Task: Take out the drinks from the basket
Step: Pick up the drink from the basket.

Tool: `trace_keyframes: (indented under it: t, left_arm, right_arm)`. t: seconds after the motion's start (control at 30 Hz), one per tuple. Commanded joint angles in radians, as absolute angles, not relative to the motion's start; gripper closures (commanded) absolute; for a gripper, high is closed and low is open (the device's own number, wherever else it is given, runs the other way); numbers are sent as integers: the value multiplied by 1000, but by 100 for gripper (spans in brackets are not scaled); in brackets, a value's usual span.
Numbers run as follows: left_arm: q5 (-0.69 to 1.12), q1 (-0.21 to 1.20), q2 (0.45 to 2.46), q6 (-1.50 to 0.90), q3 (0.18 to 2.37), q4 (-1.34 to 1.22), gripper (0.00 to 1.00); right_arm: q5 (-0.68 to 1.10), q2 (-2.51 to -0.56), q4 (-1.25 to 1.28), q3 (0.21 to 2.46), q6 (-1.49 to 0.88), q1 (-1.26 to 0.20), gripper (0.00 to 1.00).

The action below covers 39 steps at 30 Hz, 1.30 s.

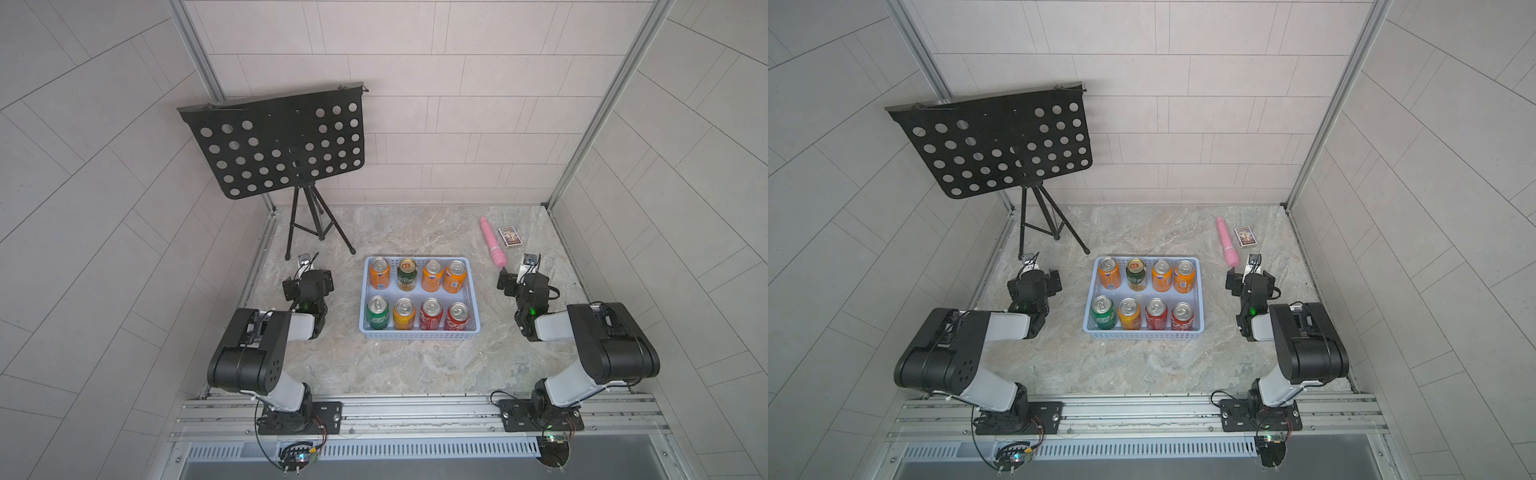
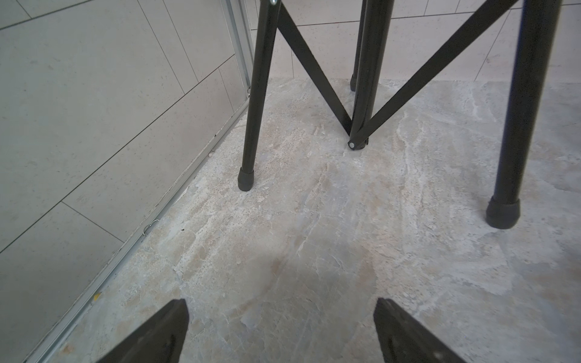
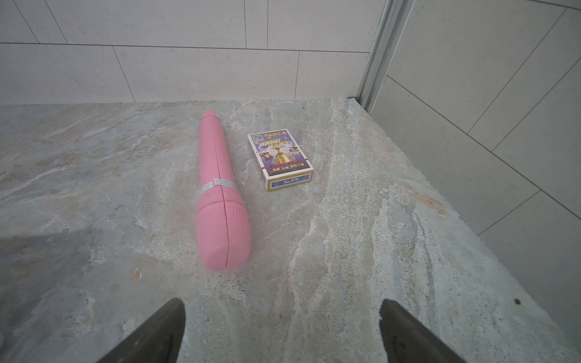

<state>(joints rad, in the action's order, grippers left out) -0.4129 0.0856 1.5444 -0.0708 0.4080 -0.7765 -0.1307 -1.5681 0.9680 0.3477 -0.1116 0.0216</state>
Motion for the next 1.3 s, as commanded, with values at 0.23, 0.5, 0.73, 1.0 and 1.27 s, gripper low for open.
trace_keyframes:
  t: [0.23, 0.5, 0.73, 1.0, 1.27]
  left_arm:
    - [-400, 79, 1531, -78, 433, -755, 0]
    - [-408, 79, 1495, -75, 437, -739, 0]
    - [-452, 97, 1412, -131, 536, -431, 0]
    - [-508, 126, 1269, -258, 609, -161, 0]
    - [-358, 128, 1154, -411, 714, 81, 0]
  right_arm:
    - [-126, -1561, 966, 353, -113, 20, 0]
    - [-131, -1558, 965, 352, -110, 18, 0]
    - [-293, -1388, 535, 521, -111, -23, 0]
    - [-462, -1263, 434, 502, -189, -24, 0]
    - [-265, -1093, 67, 660, -304, -25, 5]
